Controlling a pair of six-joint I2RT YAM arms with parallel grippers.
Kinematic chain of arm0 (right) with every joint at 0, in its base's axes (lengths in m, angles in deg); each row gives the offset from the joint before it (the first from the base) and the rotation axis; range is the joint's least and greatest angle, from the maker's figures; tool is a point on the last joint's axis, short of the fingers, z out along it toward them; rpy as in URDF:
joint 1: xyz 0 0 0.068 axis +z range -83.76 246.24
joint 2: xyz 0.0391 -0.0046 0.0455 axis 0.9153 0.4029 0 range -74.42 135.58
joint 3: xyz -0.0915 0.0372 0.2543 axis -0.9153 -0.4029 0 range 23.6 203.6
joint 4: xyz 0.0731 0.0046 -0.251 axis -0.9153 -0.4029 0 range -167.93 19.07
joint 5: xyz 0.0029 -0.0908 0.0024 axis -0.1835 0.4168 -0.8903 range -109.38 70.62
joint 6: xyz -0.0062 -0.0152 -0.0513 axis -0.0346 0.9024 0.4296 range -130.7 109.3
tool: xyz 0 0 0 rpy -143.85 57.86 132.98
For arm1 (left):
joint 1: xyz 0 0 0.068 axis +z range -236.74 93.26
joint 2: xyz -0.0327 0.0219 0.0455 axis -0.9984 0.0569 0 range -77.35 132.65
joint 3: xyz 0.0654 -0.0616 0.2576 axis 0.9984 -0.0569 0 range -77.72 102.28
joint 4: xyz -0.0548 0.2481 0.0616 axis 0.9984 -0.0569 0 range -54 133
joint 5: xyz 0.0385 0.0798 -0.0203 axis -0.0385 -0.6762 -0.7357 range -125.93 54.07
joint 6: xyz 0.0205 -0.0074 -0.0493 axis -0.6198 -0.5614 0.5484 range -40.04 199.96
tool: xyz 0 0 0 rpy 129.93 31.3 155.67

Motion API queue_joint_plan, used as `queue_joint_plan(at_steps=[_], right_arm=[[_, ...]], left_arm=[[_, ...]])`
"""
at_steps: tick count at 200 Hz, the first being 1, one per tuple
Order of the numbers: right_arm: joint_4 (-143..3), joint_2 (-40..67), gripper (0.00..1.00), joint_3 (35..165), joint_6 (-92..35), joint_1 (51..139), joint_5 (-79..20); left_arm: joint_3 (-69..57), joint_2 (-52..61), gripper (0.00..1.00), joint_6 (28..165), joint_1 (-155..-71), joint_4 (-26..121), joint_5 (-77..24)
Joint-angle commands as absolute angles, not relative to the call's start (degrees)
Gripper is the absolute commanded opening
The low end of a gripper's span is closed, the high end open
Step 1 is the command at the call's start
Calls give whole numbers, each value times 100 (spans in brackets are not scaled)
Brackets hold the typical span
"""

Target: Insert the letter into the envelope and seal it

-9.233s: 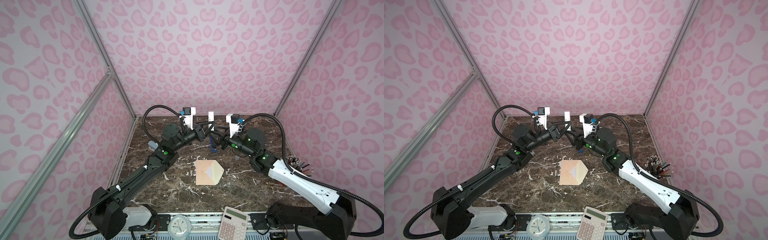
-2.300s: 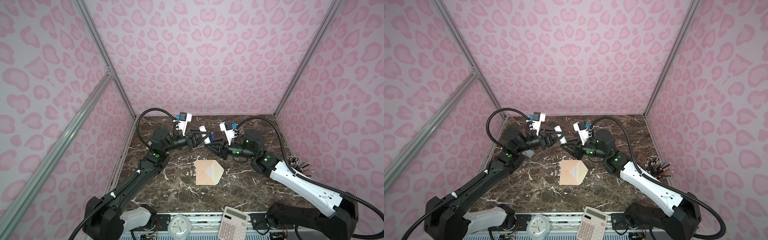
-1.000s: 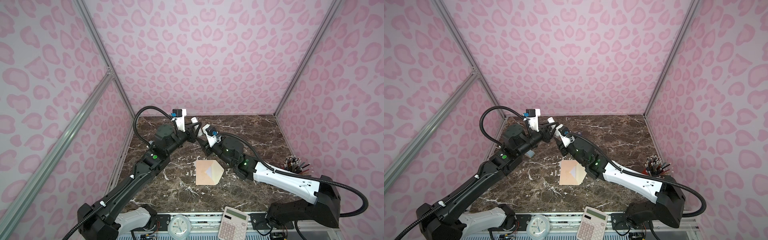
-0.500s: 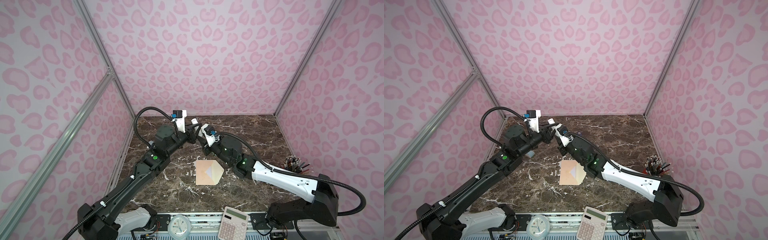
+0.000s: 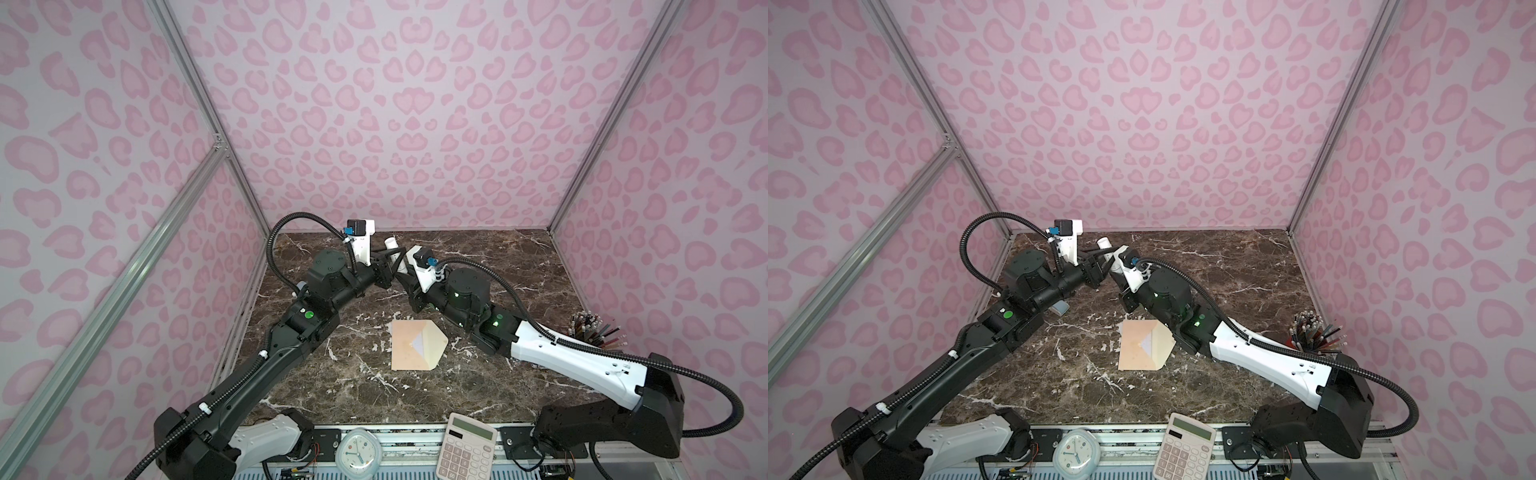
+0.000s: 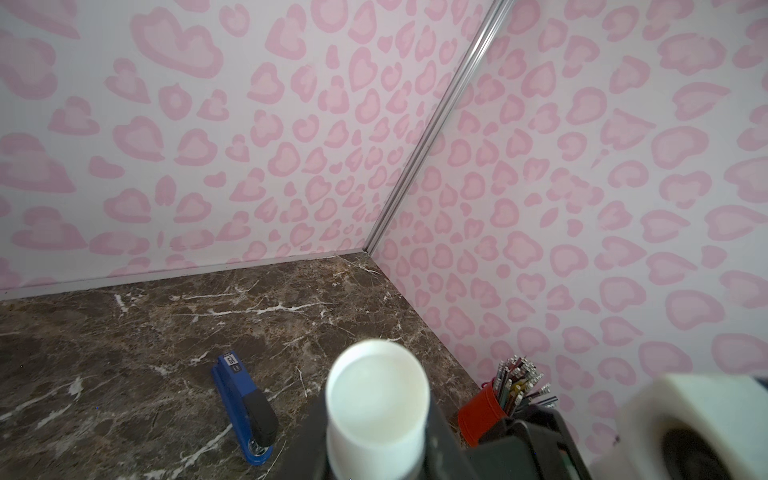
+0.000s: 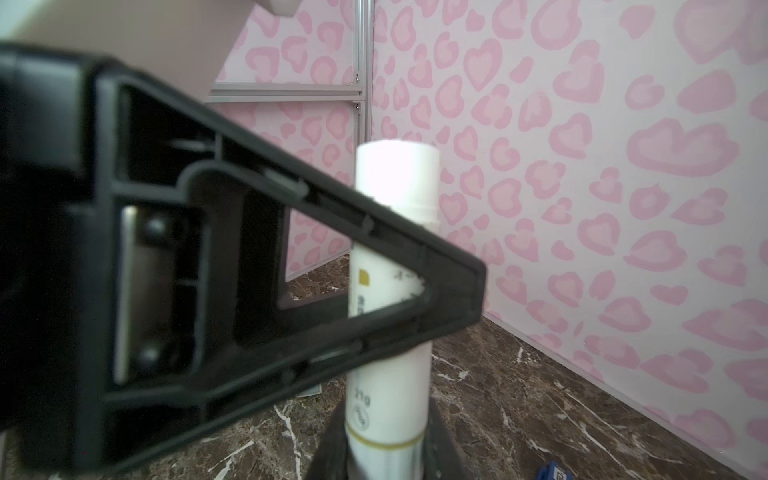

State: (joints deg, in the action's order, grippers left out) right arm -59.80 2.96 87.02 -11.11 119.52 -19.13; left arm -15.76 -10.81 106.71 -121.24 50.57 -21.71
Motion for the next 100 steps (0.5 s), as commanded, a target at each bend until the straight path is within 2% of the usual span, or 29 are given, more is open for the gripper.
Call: queue_joint_plan(at_steps=[1,56,100], right_arm=[[-5817,160,7,8751,-1639,11851,-3649],[-5321,-496,4,8451,-3327,10900,-5576],[-5319,-727,2,8395,-4064,10503,-6409]], left_arm=[[-1537,-979,4,10713,-12099,5257,-552],[-2100,-1107,4,11857,-11647,6812,1133],[-1971,-1022,4,12007,-11557,6825,1732]])
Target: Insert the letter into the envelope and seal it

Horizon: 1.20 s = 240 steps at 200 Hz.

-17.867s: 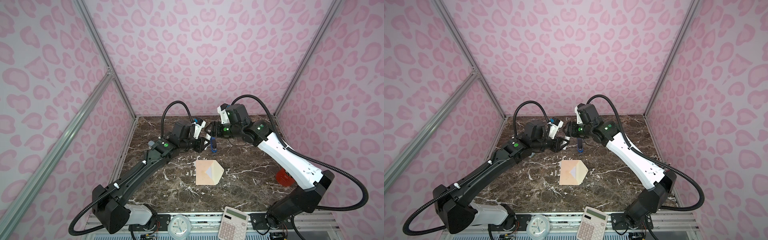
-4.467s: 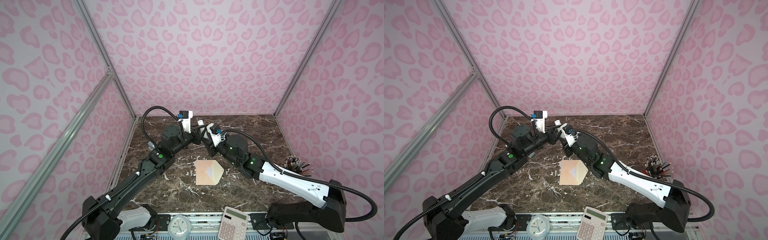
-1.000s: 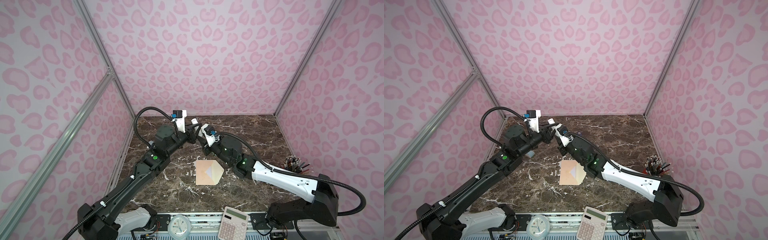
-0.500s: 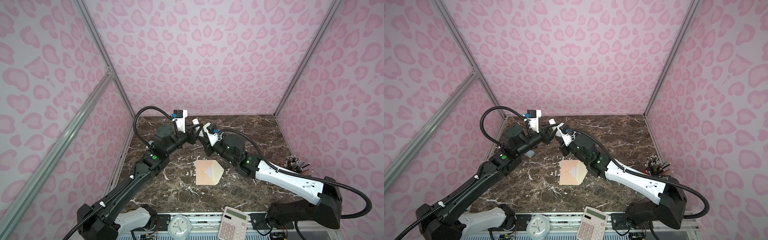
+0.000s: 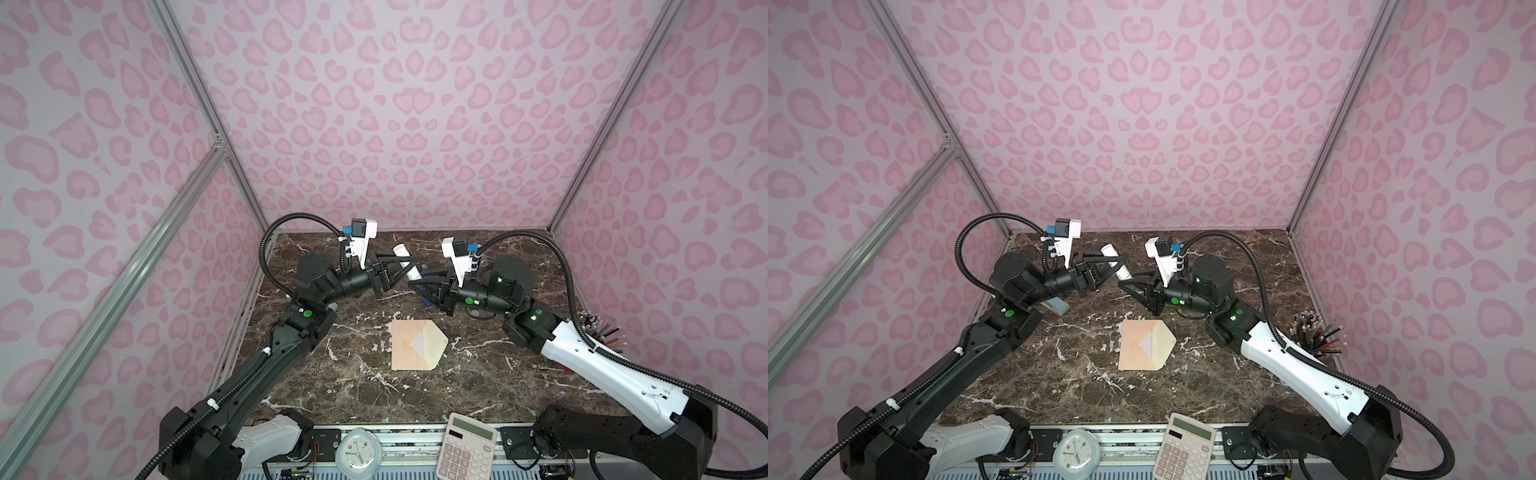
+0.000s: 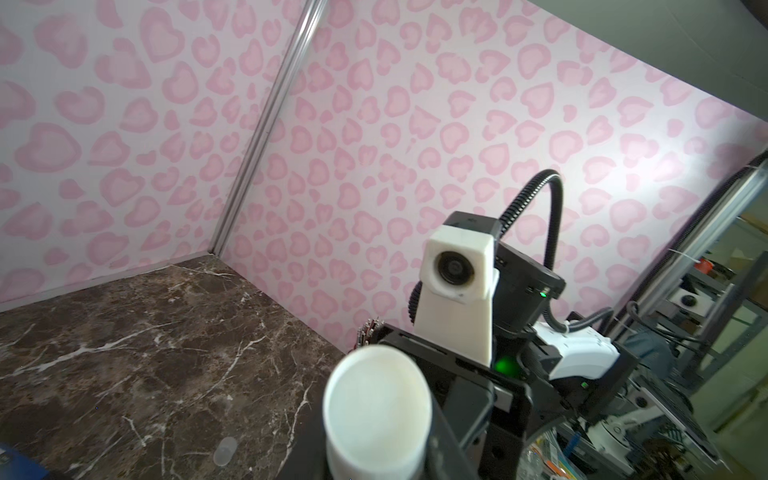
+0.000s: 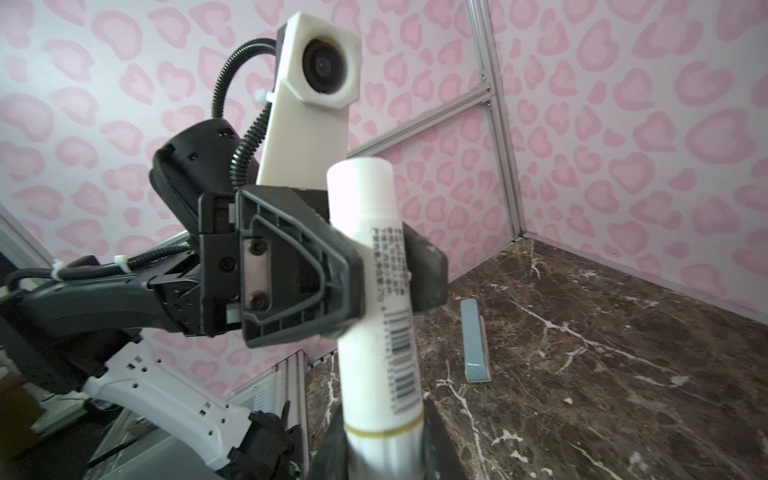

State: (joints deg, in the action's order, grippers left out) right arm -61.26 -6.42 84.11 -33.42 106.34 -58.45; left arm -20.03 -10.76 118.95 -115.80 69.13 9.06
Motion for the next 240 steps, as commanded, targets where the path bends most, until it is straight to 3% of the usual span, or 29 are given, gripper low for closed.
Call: queue_joint_plan(at_steps=[1,40,73,102,147,167,240], right_arm=[[-5327,-732,3,8392,-4070,10501,-6419],[-5576,-726,8,8389,-3981,10505,-6499],[-6919,-885,42,8502,-2425,10682,-5593],[-7491,-981,56,8263,-1211,11064,-4286],[-6250,-913,59,7570,-289,12115,-1579],[-5642,-622,58,7562,-131,12350,-877],[-4774,-24,58,7831,-304,12426,-284]], left_arm=[[-1971,-1021,4,12010,-11557,6828,1732],[-1986,-1027,4,12002,-11557,6790,1585],[-1800,-1163,4,11367,-11557,5942,570],[-1492,-1238,4,10778,-11565,4959,-878],[-1047,-1130,4,10511,-11743,4328,-2463],[-948,-1066,4,10453,-11983,4282,-2868],[-936,-977,3,10538,-12317,4308,-3243]])
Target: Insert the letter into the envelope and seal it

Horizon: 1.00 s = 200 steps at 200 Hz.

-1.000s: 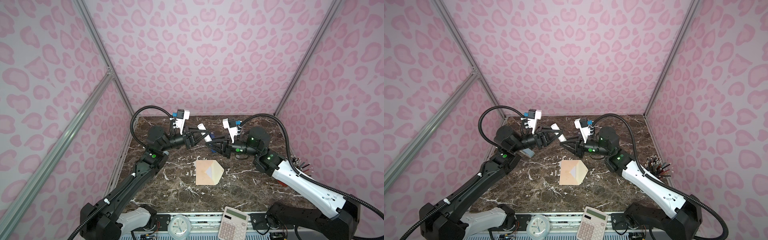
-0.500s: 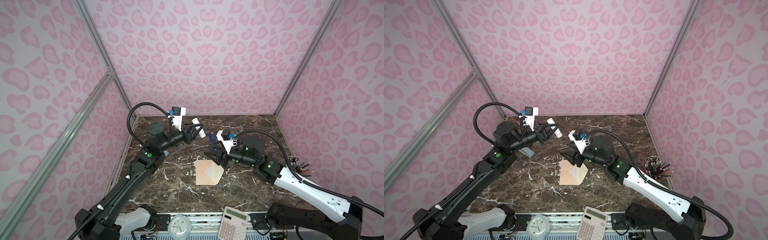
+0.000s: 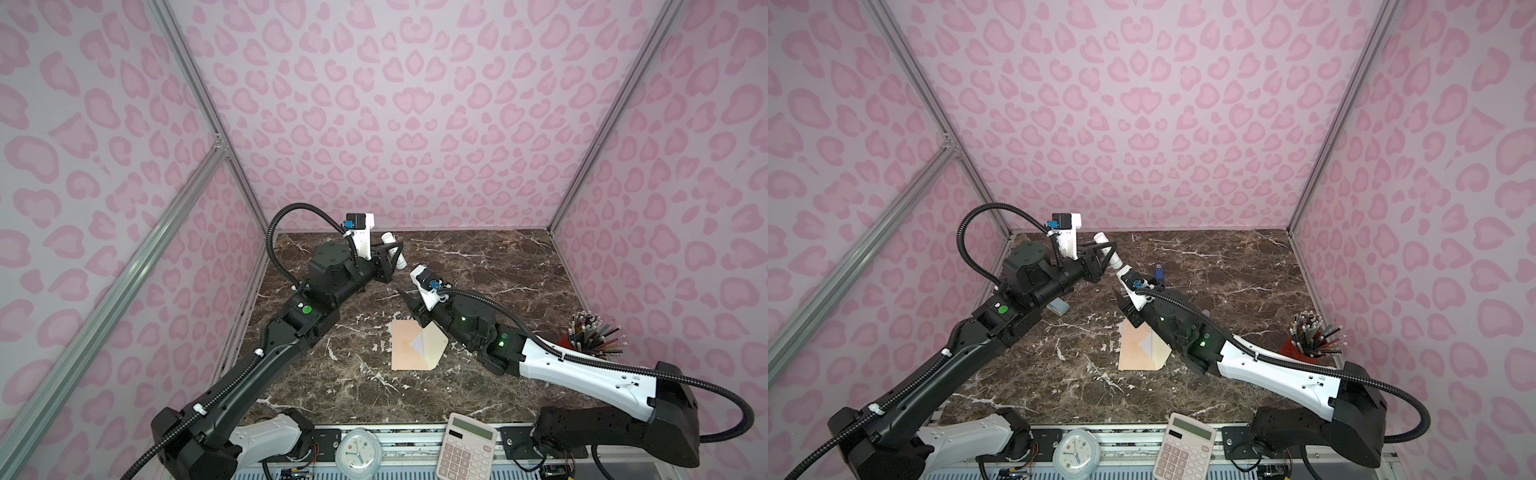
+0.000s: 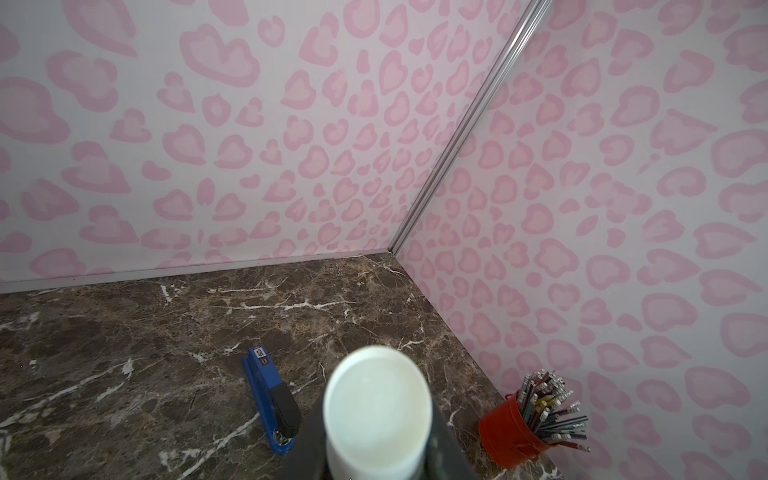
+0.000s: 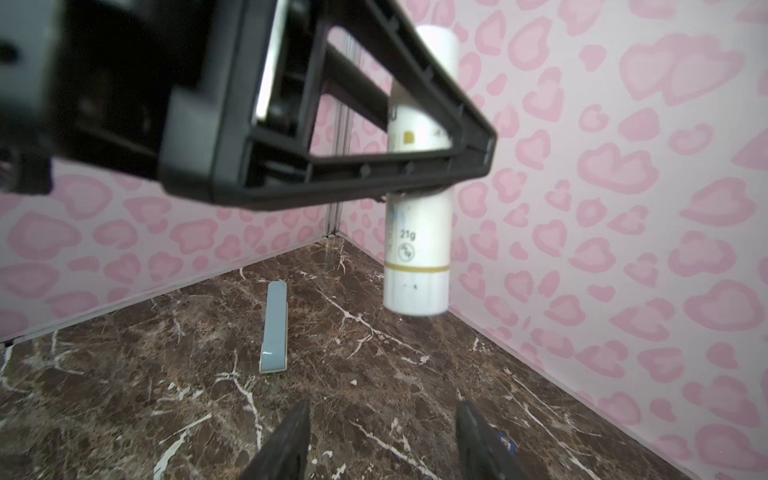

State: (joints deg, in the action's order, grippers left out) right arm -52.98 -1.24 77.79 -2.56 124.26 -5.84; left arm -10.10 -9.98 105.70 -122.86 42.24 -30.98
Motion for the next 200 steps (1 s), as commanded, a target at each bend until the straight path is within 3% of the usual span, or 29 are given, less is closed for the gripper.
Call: queue_joint_plan(at_steps=[1,88,170,200], right_arm=[[-4769,-20,58,7833,-305,12425,-289],[-4881,235,45,8149,-229,12328,-444],[-4936,301,42,8197,-169,12269,-426],[-4976,299,35,8192,-179,12254,-435]], left_arm=[[-935,-976,4,10537,-12319,4304,-3242],[-960,-906,4,10606,-12399,4331,-3049],[-1002,-915,3,10668,-12416,4300,-2855],[-1021,-932,3,10687,-12426,4311,-2851]])
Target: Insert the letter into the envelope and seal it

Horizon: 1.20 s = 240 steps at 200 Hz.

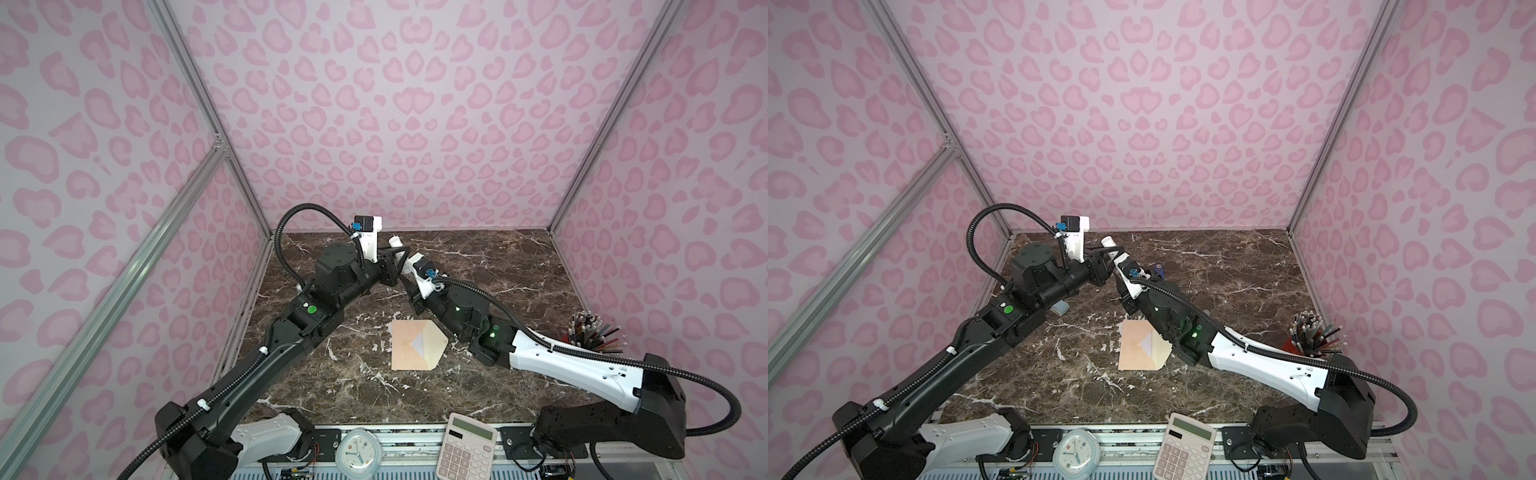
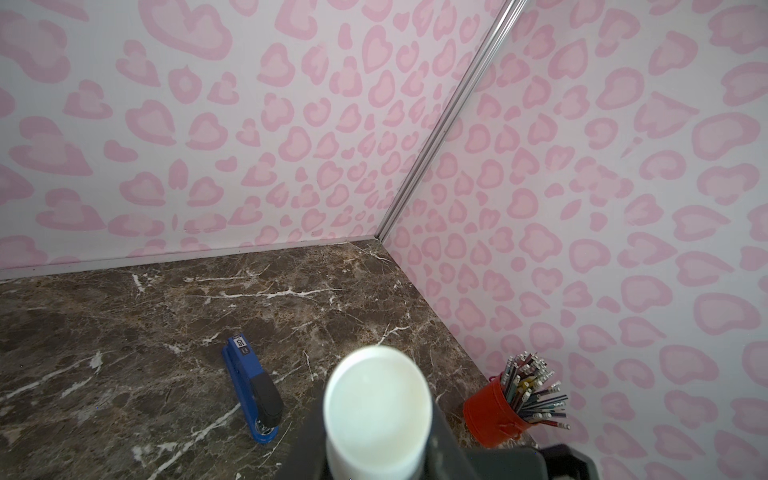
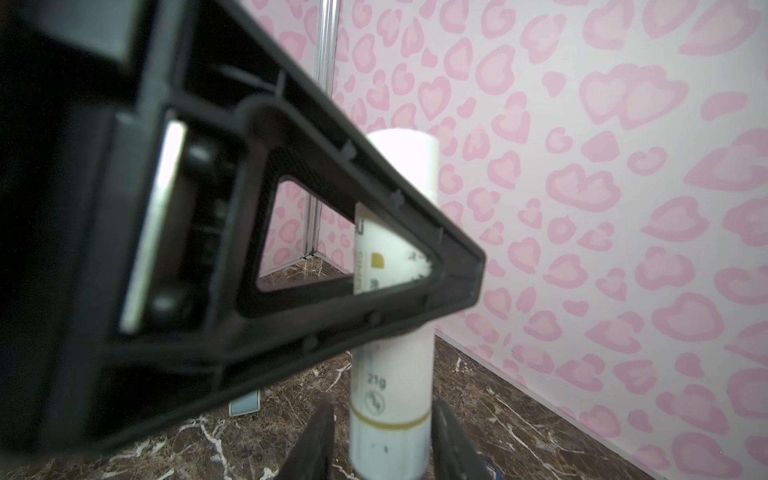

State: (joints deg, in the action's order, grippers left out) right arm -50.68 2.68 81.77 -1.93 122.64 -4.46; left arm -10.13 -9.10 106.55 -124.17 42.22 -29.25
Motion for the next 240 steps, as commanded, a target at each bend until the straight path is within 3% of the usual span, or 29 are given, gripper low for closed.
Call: queue_joint_plan(at_steps=[1,50,124,157,197,240], right_arm=[[-4980,296,35,8194,-180,12256,-435],[-5055,319,23,8245,-135,12252,-483],[-5193,163,16,8240,-181,12225,-844],[-5497,-187,11,8236,-459,11963,-1967],[-6014,-514,8,8493,-1220,11453,-4003],[-5833,-674,7,8572,-2564,10872,-5699]], left_arm=[[-1026,-932,4,10691,-12422,4318,-2849],[-1022,-906,4,10751,-12426,4331,-2770],[-1101,-866,4,10844,-12417,4432,-2147],[-1140,-844,4,10813,-12333,4452,-1345],[-1218,-818,4,10765,-12103,4746,232],[-1638,-887,4,11373,-11788,5983,1564]])
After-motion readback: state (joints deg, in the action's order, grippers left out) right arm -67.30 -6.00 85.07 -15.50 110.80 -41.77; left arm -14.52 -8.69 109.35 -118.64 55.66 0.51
